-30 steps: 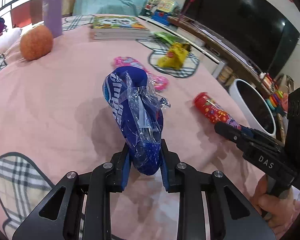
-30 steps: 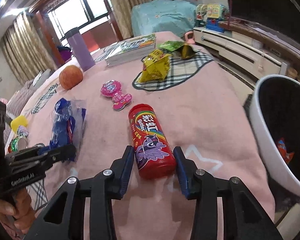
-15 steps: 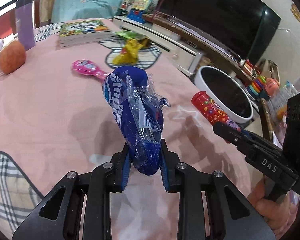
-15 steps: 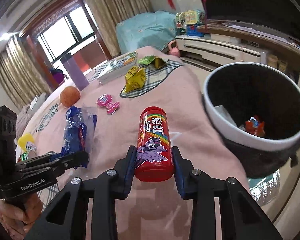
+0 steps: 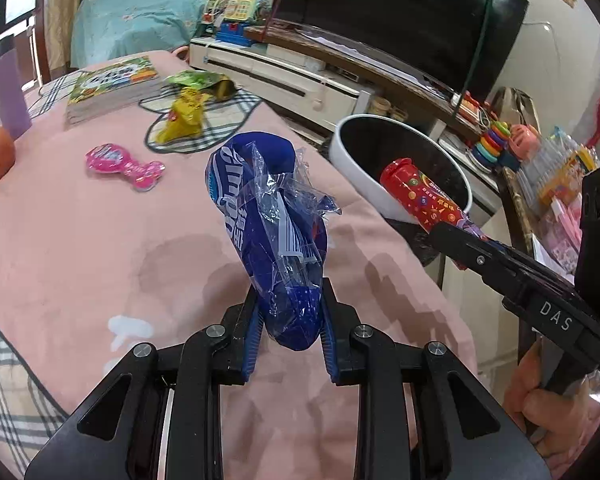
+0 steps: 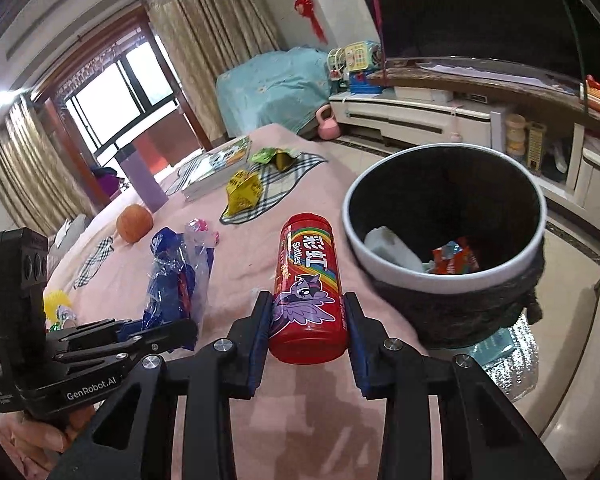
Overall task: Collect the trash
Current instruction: 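Carry the blue bag and red candy tube toward the black trash bin, then open both tools to drop the blue bag and red tube into the bin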
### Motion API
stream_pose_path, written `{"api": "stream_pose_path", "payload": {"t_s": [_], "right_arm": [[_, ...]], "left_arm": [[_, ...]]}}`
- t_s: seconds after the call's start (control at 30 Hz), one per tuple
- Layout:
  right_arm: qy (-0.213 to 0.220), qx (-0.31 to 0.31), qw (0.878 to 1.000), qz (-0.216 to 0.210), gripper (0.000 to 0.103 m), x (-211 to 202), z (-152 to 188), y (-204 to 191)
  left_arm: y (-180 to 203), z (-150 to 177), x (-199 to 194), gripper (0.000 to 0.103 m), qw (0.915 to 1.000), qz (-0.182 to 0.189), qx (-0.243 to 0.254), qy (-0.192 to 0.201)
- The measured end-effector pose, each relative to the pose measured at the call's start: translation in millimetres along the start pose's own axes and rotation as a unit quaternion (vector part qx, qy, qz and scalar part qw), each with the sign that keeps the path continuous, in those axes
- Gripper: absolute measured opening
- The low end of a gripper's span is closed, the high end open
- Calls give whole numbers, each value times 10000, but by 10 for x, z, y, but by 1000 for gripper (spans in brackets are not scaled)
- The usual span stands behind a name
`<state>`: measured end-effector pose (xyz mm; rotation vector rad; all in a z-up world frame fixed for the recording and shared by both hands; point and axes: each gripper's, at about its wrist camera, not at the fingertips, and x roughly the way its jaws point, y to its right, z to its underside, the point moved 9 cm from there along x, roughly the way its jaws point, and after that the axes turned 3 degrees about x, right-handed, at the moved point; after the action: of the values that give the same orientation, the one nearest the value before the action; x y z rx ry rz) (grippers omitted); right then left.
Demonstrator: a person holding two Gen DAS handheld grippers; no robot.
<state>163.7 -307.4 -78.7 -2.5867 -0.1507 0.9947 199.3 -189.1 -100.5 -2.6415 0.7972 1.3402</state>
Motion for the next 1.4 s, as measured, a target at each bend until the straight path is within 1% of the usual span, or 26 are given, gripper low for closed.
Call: {"api": "stream_pose_path", "payload": {"t_s": [0.33, 0.6, 0.97, 1.4], "right_arm": [[138, 175, 9997, 58, 35, -125, -33, 211], [239, 267, 9992, 174, 35, -223, -65, 352], [316, 387, 9982, 343, 35, -278, -142, 579], [361, 455, 9973, 456, 35, -249, -306, 766]], "left_arm": [[307, -66, 87, 24, 9995, 88, 287, -75], [461, -127, 167, 24, 9989, 158, 435, -124], [657, -289, 270, 24, 9974, 257, 658, -158], [824, -571, 456, 24, 9960, 213, 848, -181]]}}
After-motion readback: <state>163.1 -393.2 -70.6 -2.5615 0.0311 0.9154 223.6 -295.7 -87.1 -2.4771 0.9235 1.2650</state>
